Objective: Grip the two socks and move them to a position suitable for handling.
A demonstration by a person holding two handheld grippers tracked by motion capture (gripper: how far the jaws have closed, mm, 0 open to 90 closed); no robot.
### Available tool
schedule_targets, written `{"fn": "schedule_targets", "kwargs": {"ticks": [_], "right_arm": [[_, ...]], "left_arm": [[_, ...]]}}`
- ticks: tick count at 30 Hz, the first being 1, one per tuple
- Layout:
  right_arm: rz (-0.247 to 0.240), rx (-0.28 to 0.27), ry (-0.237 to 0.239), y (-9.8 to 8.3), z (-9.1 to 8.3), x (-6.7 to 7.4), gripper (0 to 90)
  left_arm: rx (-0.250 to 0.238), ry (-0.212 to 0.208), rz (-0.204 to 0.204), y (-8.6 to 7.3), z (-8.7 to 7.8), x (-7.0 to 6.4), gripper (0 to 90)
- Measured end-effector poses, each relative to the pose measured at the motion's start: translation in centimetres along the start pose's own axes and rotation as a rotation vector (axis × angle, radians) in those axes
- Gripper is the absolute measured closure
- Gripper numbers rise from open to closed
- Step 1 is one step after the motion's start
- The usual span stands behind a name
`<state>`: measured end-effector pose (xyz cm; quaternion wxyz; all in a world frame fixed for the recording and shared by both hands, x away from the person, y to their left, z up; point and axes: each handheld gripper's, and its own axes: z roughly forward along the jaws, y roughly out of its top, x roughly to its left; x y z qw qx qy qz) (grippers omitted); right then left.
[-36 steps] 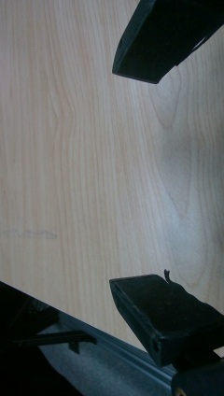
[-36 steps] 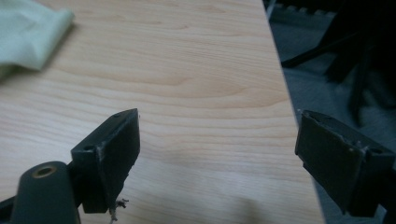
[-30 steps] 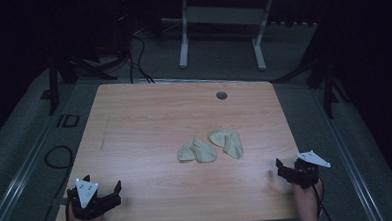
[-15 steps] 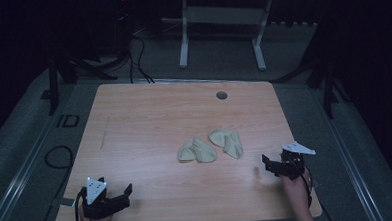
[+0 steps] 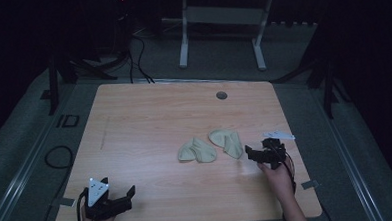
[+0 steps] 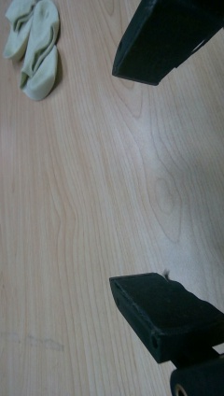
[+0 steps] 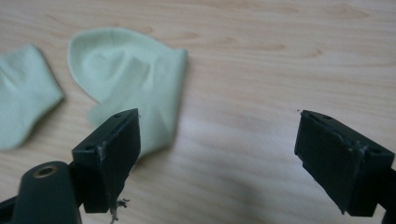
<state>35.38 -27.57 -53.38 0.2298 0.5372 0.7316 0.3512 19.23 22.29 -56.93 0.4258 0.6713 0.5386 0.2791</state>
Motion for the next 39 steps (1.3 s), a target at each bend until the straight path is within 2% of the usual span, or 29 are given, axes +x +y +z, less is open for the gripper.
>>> {"fn": "schedule_targets", "kwargs": {"ticks": [2, 7, 11, 15, 20, 21, 22, 23, 30, 33, 35, 37, 39], "right_arm": [[-0.005, 0.000, 0.011, 0.6, 0.3, 0.4, 15.0], [-0.025, 0.005, 0.001, 2.0, 1.3, 1.4, 16.7], [-0.020, 0.004, 0.005, 2.8, 1.8, 1.9, 16.8], [-0.020, 0.004, 0.004, 3.9, 2.6, 2.6, 16.9], [-0.012, 0.036, 0.033, 4.7, 4.4, 3.8, 22.4], [-0.012, 0.036, 0.033, 4.7, 4.4, 3.8, 22.4], [-0.022, 0.059, 0.046, 4.7, 5.1, 4.4, 26.8], [-0.033, 0.071, 0.047, 4.6, 5.5, 4.7, 27.3], [-0.036, 0.116, 0.058, 4.1, 7.3, 5.9, 34.5], [-0.053, 0.143, 0.045, 3.8, 8.0, 6.2, 36.5], [-0.070, 0.139, 0.028, 3.7, 8.1, 6.4, 39.6], [-0.125, 0.139, -0.004, 3.5, 8.1, 6.8, 43.8], [-0.130, 0.132, 0.001, 3.4, 8.0, 6.9, 47.9]], "left_arm": [[-0.008, 0.007, -0.004, 0.0, -0.1, 0.0, 2.1], [-0.009, 0.002, 0.003, 0.0, -0.1, 0.0, 2.1], [0.000, -0.001, 0.017, 0.0, 0.0, -0.3, 2.3], [-0.016, 0.006, 0.025, 0.1, -0.2, -0.4, 3.2], [-0.020, -0.002, 0.009, 0.1, -0.3, -0.1, 3.2], [-0.017, 0.001, 0.008, 0.1, -0.3, -0.1, 3.2], [-0.013, -0.007, 0.005, 0.1, -0.3, 0.0, 3.2], [-0.012, -0.005, 0.005, 0.0, -0.3, 0.0, 3.2], [-0.001, -0.014, 0.013, 0.0, -0.1, 0.0, 3.2], [-0.015, -0.028, 0.013, -0.1, -0.2, -0.1, 3.2], [-0.017, -0.025, 0.020, 0.0, -0.2, -0.2, 3.2], [-0.012, -0.025, 0.023, -0.1, -0.1, -0.2, 3.2], [-0.011, -0.026, 0.023, -0.1, -0.1, -0.2, 3.2]]}}
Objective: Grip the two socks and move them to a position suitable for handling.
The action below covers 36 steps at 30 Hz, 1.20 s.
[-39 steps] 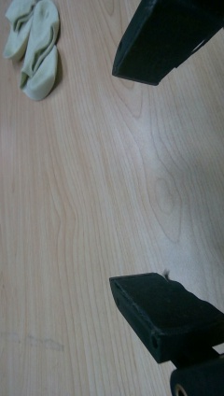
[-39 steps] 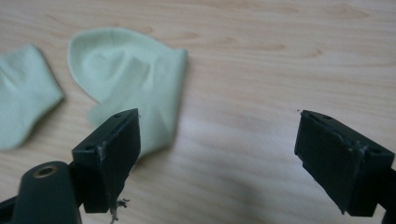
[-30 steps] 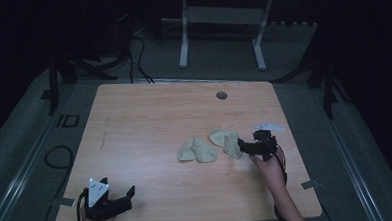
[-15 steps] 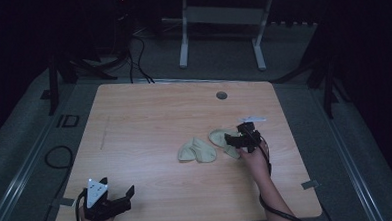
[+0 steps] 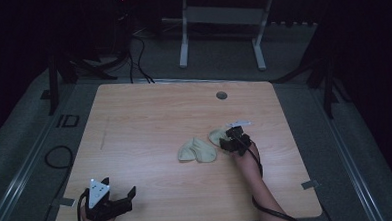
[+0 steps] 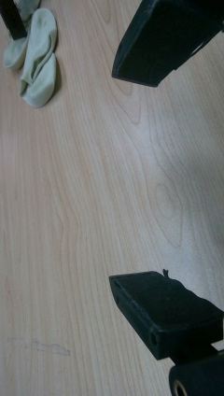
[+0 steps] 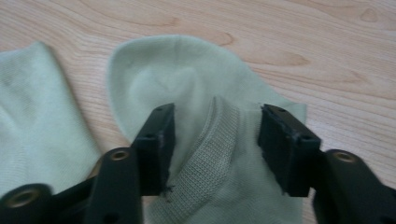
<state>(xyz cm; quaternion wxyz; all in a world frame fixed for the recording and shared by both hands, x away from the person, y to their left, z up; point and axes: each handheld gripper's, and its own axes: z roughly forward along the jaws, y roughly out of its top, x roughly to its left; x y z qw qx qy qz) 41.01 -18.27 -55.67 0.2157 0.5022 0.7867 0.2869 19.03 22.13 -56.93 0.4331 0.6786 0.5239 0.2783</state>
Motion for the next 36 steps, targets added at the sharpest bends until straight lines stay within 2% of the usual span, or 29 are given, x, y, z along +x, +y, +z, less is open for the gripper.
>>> {"fn": "schedule_targets", "kwargs": {"ticks": [3, 6, 8, 12, 20, 27, 36], "right_arm": [[-0.008, -0.003, -0.002, -0.1, -0.2, 0.2, 59.9], [-0.025, 0.011, -0.014, 0.1, -0.3, 0.4, 76.5], [-0.026, 0.021, -0.019, 0.2, -0.3, 0.4, 80.6], [-0.004, 0.026, -0.010, 0.4, -0.6, 0.0, 82.3], [0.007, -0.057, 0.028, 1.8, -3.8, -0.3, 82.5], [-0.047, -0.110, 0.087, 1.9, -7.0, 0.9, 82.5], [-0.116, -0.139, 0.179, -0.6, -10.4, 3.1, 82.4]], "left_arm": [[-0.006, -0.003, -0.015, 0.0, -0.1, 0.1, 3.2], [-0.007, -0.004, -0.021, 0.0, -0.1, 0.1, 3.2], [-0.004, -0.006, -0.019, 0.0, 0.0, 0.1, 3.1], [0.000, -0.009, -0.021, -0.1, 0.0, 0.1, 3.2], [0.005, -0.001, -0.027, -0.1, 0.1, 0.2, 3.2], [-0.001, -0.015, -0.029, 0.0, 0.0, 0.1, 3.2], [0.002, -0.010, -0.030, 0.0, 0.0, 0.1, 3.2]]}}
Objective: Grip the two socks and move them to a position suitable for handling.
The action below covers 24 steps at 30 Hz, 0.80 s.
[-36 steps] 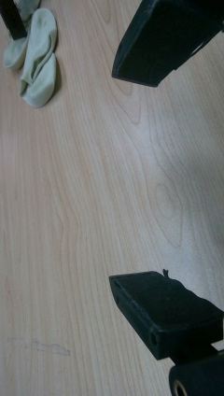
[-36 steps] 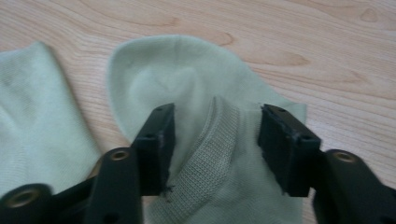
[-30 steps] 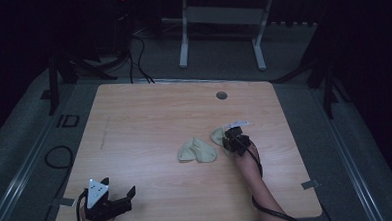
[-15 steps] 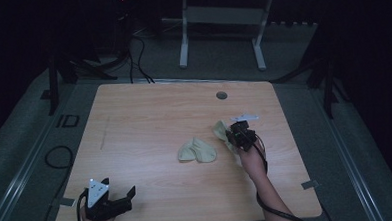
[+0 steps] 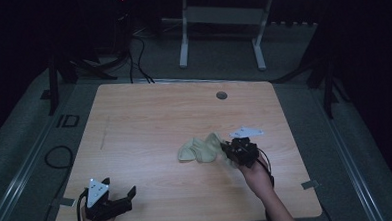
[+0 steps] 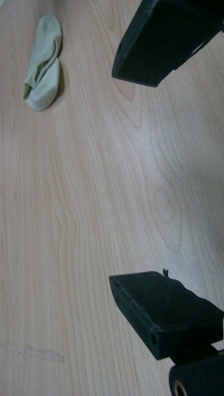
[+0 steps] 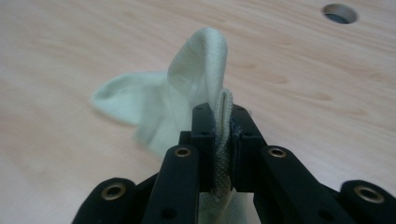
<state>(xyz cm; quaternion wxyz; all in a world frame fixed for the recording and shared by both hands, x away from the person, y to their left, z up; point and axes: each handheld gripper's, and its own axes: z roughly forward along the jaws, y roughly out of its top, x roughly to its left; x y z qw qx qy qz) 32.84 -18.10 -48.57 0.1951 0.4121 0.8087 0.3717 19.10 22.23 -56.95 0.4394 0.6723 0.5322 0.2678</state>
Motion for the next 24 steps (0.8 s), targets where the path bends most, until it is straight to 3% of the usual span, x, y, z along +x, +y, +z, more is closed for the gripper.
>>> {"fn": "schedule_targets", "kwargs": {"ticks": [4, 6, 8, 11, 15, 20, 24], "right_arm": [[-0.025, -0.011, 0.036, -0.9, -1.2, 1.1, 82.4], [-0.045, -0.014, 0.083, -2.0, -2.3, 2.4, 82.4], [-0.037, -0.009, 0.139, -2.7, -2.8, 3.1, 82.4], [-0.055, 0.005, 0.181, -3.9, -3.1, 4.3, 82.3], [-0.076, 0.039, 0.201, -5.3, -2.7, 5.2, 82.2], [-0.098, 0.121, 0.205, -8.0, -0.7, 5.9, 80.9], [-0.139, 0.137, 0.191, -8.8, 0.2, 6.5, 67.8]], "left_arm": [[0.002, 0.002, -0.002, 0.0, 0.0, 0.0, 3.2], [0.004, -0.003, 0.004, 0.0, 0.0, -0.1, 3.1], [0.004, -0.002, 0.015, 0.0, 0.1, -0.2, 3.1], [0.006, 0.000, 0.028, 0.1, 0.1, -0.4, 3.2], [0.008, -0.004, 0.030, 0.0, 0.1, -0.6, 3.2], [0.018, -0.017, 0.041, 0.1, 0.2, -0.9, 3.1], [0.028, -0.047, 0.059, 0.3, 0.2, -1.4, 3.2]]}}
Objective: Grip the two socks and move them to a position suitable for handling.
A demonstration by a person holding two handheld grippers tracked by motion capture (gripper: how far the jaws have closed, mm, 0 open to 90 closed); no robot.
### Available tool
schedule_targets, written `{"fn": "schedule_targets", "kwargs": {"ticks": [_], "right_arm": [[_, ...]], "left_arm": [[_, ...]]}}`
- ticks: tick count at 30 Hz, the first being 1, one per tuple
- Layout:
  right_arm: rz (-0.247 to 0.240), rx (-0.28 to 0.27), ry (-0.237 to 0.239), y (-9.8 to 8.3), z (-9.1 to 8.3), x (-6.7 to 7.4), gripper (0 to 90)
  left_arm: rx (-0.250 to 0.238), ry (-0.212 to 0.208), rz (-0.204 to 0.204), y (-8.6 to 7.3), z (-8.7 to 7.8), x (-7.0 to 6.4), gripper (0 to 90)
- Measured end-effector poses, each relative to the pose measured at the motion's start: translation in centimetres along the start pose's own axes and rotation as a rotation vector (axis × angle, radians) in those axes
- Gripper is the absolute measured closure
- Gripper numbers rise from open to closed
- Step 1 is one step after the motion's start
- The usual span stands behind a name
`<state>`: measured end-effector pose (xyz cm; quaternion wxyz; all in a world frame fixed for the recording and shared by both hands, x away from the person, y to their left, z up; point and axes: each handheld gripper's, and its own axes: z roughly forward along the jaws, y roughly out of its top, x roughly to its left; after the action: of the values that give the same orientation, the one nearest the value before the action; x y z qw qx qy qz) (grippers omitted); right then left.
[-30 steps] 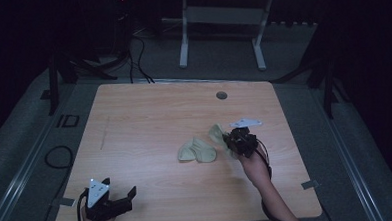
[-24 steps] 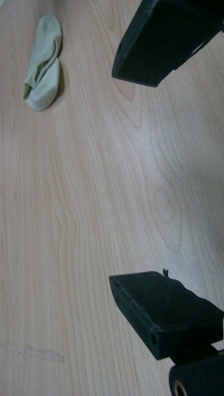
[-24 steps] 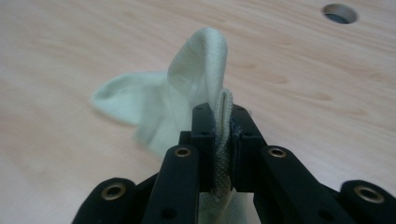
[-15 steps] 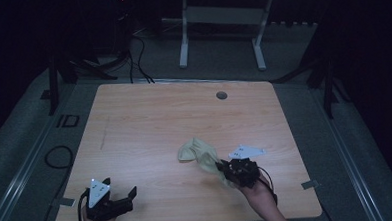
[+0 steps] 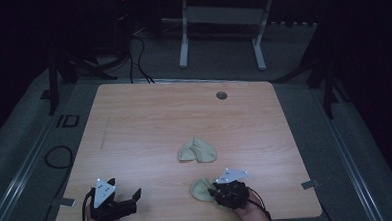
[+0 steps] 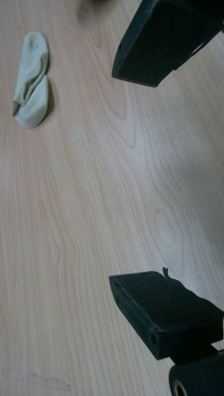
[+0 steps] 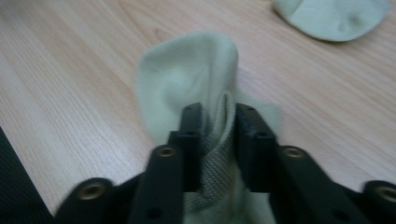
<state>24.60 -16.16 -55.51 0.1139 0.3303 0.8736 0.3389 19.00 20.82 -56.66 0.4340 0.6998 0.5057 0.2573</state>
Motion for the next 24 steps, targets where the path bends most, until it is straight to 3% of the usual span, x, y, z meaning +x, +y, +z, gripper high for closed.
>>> {"fn": "schedule_targets", "kwargs": {"ticks": [4, 6, 10, 12, 15, 17, 20, 21, 24], "right_arm": [[-0.061, 0.002, -0.024, -0.4, 0.6, 0.9, 50.2], [-0.092, -0.002, -0.040, -0.5, 0.8, 1.3, 46.5], [-0.086, -0.039, -0.019, -0.4, 0.5, 1.3, 39.3], [-0.081, -0.055, -0.002, -0.2, -0.1, 1.3, 34.7], [-0.039, -0.086, 0.034, 0.4, -1.1, 1.0, 29.7], [-0.025, -0.102, 0.032, 0.7, -1.7, 0.9, 31.5], [-0.014, -0.099, 0.022, 0.8, -2.1, 0.7, 35.1], [-0.008, -0.091, 0.022, 0.7, -2.1, 0.7, 36.5], [-0.021, -0.071, 0.002, 0.4, -2.0, 0.9, 48.2]], "left_arm": [[-0.007, -0.058, 0.015, 0.1, 0.1, -0.9, 3.2], [0.000, -0.085, 0.035, 0.2, 0.3, -1.6, 3.2], [0.017, -0.146, 0.084, 0.6, 0.7, -3.1, 5.3], [0.027, -0.200, 0.111, 0.9, 1.0, -4.0, 6.5], [0.020, -0.260, 0.155, 1.3, 1.5, -5.5, 13.4], [0.028, -0.326, 0.176, 1.6, 1.8, -6.3, 15.9], [0.015, -0.421, 0.193, 1.9, 2.4, -7.6, 35.4], [0.017, -0.442, 0.207, 2.1, 2.7, -8.1, 43.5], [0.032, -0.480, 0.263, 2.7, 3.8, -9.8, 55.0]]}}
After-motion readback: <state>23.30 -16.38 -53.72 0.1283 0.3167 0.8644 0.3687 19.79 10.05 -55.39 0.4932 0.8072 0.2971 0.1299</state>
